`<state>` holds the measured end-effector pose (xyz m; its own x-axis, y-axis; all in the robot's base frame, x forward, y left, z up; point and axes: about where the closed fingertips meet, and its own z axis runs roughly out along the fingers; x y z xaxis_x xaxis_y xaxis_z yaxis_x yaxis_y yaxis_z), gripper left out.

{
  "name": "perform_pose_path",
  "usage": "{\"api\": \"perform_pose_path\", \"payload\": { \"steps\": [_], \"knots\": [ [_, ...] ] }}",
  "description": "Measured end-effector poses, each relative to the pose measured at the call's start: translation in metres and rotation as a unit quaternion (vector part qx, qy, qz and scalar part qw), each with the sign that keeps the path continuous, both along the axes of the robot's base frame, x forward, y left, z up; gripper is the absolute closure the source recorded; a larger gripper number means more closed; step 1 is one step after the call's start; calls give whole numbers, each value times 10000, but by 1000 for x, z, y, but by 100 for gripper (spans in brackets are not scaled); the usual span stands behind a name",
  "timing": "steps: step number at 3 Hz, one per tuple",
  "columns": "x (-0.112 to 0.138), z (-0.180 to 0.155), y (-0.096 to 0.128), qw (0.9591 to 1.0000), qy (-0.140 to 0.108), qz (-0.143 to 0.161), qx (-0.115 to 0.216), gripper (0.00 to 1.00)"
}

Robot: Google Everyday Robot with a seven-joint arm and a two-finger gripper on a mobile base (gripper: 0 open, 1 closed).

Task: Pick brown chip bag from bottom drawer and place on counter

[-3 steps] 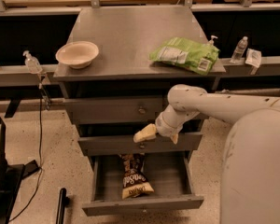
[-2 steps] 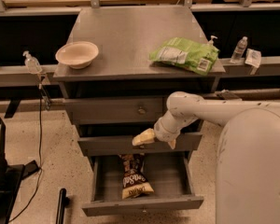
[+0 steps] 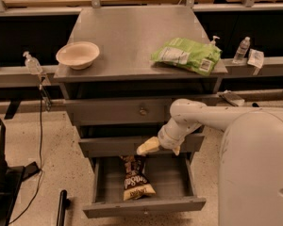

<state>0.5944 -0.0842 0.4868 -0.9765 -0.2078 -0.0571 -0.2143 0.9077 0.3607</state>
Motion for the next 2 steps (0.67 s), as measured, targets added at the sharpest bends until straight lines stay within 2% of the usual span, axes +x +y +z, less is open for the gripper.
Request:
{"api": "perform_pose_path", "payload": {
  "steps": [1, 2],
  "knots": [
    [-14, -23, 4, 9997, 125, 183, 72, 0],
    [-36, -48, 15, 9996, 233, -12, 155, 0]
  ]
}}
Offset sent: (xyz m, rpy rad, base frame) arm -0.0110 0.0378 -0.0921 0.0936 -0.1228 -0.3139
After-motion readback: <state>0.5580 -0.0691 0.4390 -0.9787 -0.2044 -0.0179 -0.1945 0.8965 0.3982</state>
